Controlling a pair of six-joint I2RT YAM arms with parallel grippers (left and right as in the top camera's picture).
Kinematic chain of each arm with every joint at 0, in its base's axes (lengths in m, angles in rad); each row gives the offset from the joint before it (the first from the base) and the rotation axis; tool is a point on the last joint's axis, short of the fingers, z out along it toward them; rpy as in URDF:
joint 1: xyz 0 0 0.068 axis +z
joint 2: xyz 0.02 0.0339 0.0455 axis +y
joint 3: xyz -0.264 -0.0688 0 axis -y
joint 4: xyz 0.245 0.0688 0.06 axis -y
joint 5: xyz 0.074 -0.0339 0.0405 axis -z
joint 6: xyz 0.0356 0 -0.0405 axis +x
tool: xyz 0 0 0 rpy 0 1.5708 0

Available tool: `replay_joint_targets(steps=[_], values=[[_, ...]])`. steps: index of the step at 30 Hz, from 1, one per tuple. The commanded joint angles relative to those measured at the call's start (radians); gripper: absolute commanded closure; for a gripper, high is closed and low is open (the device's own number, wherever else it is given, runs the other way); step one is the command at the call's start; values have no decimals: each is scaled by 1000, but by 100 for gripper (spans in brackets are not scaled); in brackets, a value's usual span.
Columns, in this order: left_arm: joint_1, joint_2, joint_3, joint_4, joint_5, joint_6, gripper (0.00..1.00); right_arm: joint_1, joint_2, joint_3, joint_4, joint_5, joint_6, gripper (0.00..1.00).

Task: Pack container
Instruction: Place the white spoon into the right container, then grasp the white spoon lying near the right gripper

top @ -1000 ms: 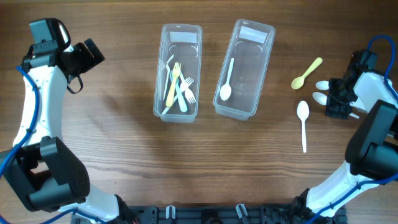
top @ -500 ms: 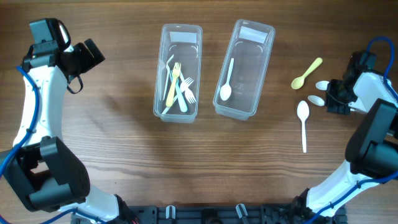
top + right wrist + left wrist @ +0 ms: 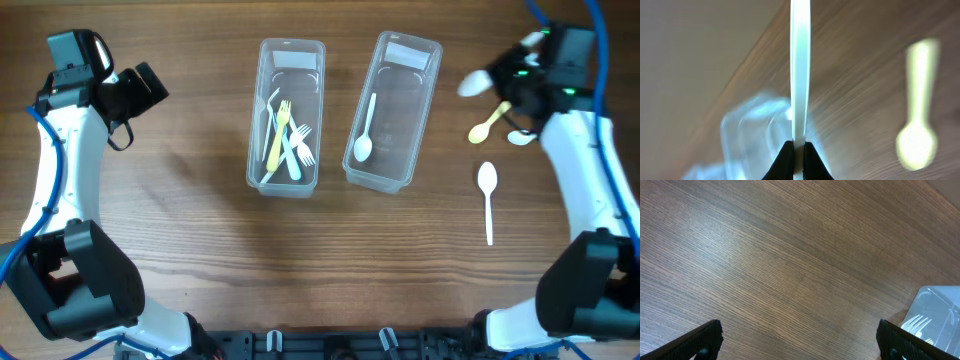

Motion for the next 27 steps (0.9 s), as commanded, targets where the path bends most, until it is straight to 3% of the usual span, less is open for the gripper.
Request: replay_joint_targets(steps=[1, 3, 4, 5, 6, 8, 10, 13, 16, 21, 27], values=[[6, -19, 1, 3, -3, -8, 0, 137, 19, 11, 5, -26, -69, 96], [6, -19, 1, 3, -3, -8, 0, 213, 34, 11, 1, -3, -113, 94], [6, -19, 1, 3, -3, -8, 0, 241, 38, 10, -2, 22, -122, 82], [6, -19, 1, 3, -3, -8, 0, 262, 38, 10, -1, 47, -138, 64], [6, -19, 1, 3, -3, -8, 0, 277, 39, 10, 2, 70, -150, 61], [6, -19, 1, 3, -3, -8, 0, 282, 40, 10, 7, 74, -218, 41], [6, -19, 1, 3, -3, -8, 0, 277, 39, 10, -4, 75, -403, 34], [6, -19, 1, 3, -3, -8, 0, 244, 38, 10, -184, 181, -686, 33], [6, -19, 1, 3, -3, -8, 0, 160, 37, 10, -377, 337, -774, 33], [6, -19, 1, 3, -3, -8, 0, -29, 37, 10, -538, 227, -829, 37], [6, -19, 1, 3, -3, -8, 0, -54, 38, -7, -515, 193, -876, 38]])
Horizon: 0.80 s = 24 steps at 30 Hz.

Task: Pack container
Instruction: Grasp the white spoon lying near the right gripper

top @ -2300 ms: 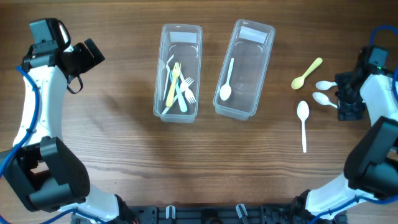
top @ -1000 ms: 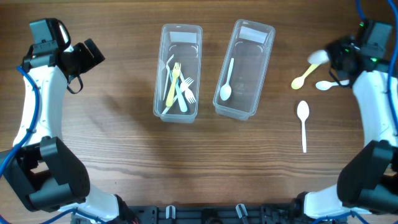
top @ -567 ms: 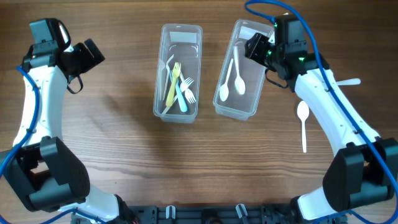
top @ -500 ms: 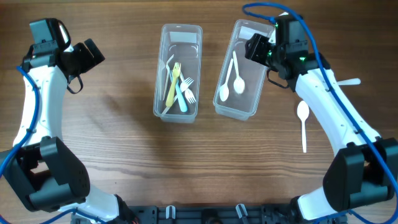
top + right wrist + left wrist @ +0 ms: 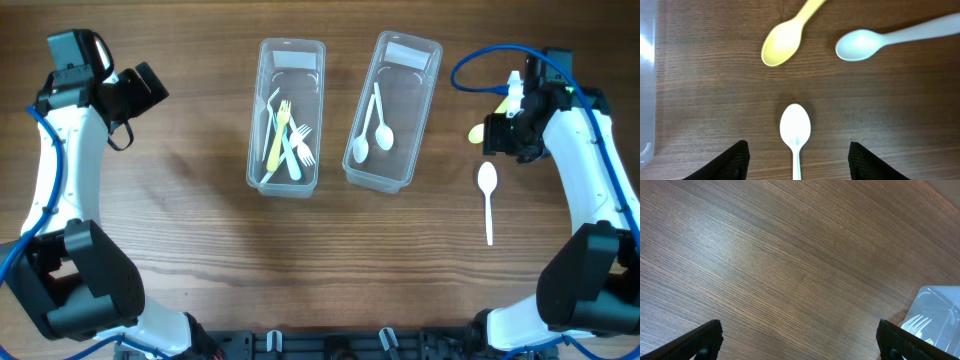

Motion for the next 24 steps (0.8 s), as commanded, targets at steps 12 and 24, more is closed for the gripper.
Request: replay_joint_targets(steps=[12, 24], values=[[6, -19, 1, 3, -3, -8, 0, 1, 24, -334, 161, -23, -2, 54], [6, -19, 1, 3, -3, -8, 0, 0, 21, -391, 337, -23, 35, 96]])
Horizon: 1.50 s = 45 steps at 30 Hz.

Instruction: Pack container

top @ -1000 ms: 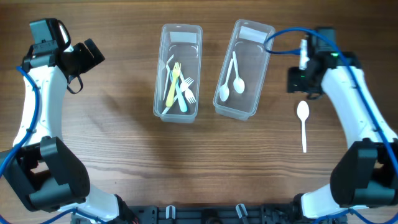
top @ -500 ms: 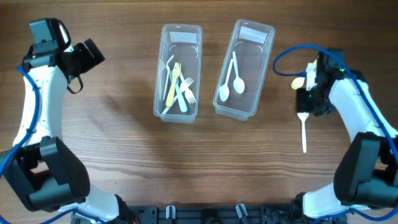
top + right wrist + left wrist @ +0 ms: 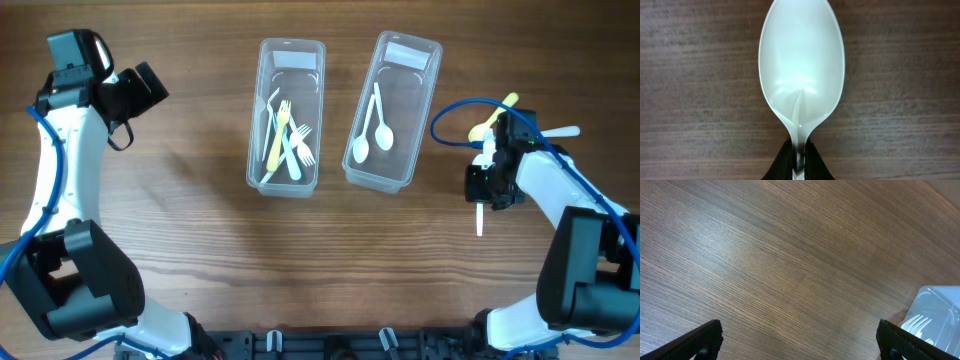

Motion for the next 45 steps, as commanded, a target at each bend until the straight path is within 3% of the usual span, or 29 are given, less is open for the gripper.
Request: replay_joint_targets(steps=[1, 4, 6, 10, 15, 20, 21, 22, 23, 25, 32, 37, 40, 44, 45], values=[[6, -19, 1, 2, -3, -8, 0, 1, 8, 122, -7, 8, 3, 96], [6, -19, 1, 2, -3, -8, 0, 3, -2, 339, -66, -34, 3, 96], [6, -19, 1, 2, -3, -8, 0, 33, -2, 533, -56, -272, 79, 96], [6, -19, 1, 2, -3, -8, 0, 146, 0, 535, 52, -370, 255, 96], [6, -19, 1, 2, -3, -8, 0, 305, 13, 529, 117, -235, 267, 96], [6, -19, 1, 2, -3, -8, 0, 333, 104, 529, 107, -196, 267, 96], [6, -19, 1, 2, -3, -8, 0, 333, 124, 529, 105, -196, 267, 88], [6, -19, 1, 2, -3, -8, 0, 333, 136, 529, 105, -196, 267, 59], [6, -19, 1, 2, -3, -8, 0, 333, 142, 529, 106, -196, 267, 41], [6, -19, 1, 2, -3, -8, 0, 323, 137, 531, 129, -195, 264, 26], [6, -19, 1, 2, -3, -8, 0, 199, 67, 552, 176, -109, 350, 28], [6, -19, 1, 2, -3, -8, 0, -33, 33, 549, 94, 82, 383, 25], [6, -19, 1, 2, -3, -8, 0, -105, 42, 544, 61, 167, 517, 31], [6, -19, 1, 2, -3, -8, 0, -140, 160, 544, -6, 245, 850, 36], [6, -19, 1, 2, -3, -8, 0, -140, 215, 544, -32, 238, 996, 36]])
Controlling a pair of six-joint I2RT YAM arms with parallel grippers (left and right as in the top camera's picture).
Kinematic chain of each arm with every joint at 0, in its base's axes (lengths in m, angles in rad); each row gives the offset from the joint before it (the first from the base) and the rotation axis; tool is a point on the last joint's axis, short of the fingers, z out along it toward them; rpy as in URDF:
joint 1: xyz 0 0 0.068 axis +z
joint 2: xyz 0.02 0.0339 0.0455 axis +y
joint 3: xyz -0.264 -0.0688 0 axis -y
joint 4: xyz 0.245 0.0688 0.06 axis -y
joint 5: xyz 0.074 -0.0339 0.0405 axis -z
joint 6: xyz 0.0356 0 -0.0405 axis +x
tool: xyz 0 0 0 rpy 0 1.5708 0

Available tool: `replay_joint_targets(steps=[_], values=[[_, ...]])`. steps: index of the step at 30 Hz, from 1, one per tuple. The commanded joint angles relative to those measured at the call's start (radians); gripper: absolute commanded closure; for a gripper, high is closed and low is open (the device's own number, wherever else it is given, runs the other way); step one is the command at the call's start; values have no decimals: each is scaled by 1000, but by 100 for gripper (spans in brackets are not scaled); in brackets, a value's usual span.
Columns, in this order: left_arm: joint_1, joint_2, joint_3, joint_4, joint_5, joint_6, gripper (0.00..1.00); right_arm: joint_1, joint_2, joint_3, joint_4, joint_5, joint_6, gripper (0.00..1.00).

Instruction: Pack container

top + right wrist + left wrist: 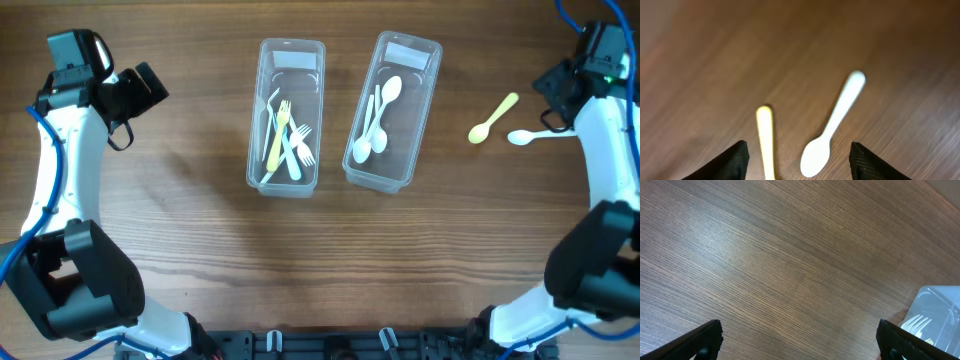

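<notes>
Two clear containers stand at the back of the table. The left container (286, 160) holds several forks. Three white spoons (378, 118) lie in the right container (400, 170). A yellow spoon (493, 118) and a white spoon (530, 136) rest on the table at the far right. My right gripper (556, 90) hovers just beyond them, open and empty; its wrist view shows the yellow spoon (765, 135) and white spoon (832, 127) ahead of the right gripper (800, 167). My left gripper (150, 88) is open at the far left over bare wood, also seen as left gripper (799, 342).
The left wrist view catches a corner of the fork container (935, 315) at its right edge. The wooden table (320, 270) stretches in front of both containers. Blue cables run along both arms.
The right gripper was shut on a white spoon on the table right of the spoon container. That spoon now lies in the container, and the gripper is open at the far right.
The right gripper first held a white spoon aloft, with one spoon in the right container. Then two spoons lay there and the gripper was open above another white spoon. It shut on that spoon; now three are inside. The left arm stayed still.
</notes>
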Motion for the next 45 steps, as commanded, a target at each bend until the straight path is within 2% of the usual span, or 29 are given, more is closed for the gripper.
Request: replay_joint_targets(steps=[1, 3, 5, 8, 14, 15, 19, 24, 26, 28, 30, 34, 37, 40, 43, 45], values=[[6, -19, 1, 2, -3, -8, 0, 2, 140, 7, -47, 23, 382, 35], [6, -19, 1, 2, -3, -8, 0, 2, 208, 7, -63, -32, 527, 33], [6, -19, 1, 2, -3, -8, 0, 1, 232, 7, -59, -43, 595, 33], [6, -19, 1, 2, -3, -8, 0, -13, 240, 7, -5, -31, 592, 33], [6, -19, 1, 2, -3, -8, 0, -43, 272, 7, -29, -17, 589, 36], [6, -19, 1, 2, -3, -8, 0, -55, 272, 7, -29, -17, 581, 39], [6, -19, 1, 2, -3, -8, 0, -74, 292, 7, -6, -17, 483, 40], [6, -19, 1, 2, -3, -8, 0, -74, 335, 7, -6, -67, 484, 40], [6, -19, 1, 2, -3, -8, 0, -74, 335, 7, -5, -66, 484, 55], [6, -19, 1, 2, -3, -8, 0, -74, 335, 7, -5, -101, 484, 89], [6, -19, 1, 2, -3, -8, 0, -74, 333, 7, -6, -124, 484, 96], [6, -19, 1, 2, -3, -8, 0, -75, 273, 67, 1, -106, 364, 96], [6, -19, 1, 2, -3, -8, 0, -51, 186, 197, 20, -123, 156, 96], [6, -19, 1, 2, -3, -8, 0, 2, 126, 214, 26, -160, 80, 96], [6, -19, 1, 2, -3, -8, 0, 126, 108, 212, 26, -385, -15, 96], [6, -19, 1, 2, -3, -8, 0, 281, 109, 202, 15, -414, -58, 96]])
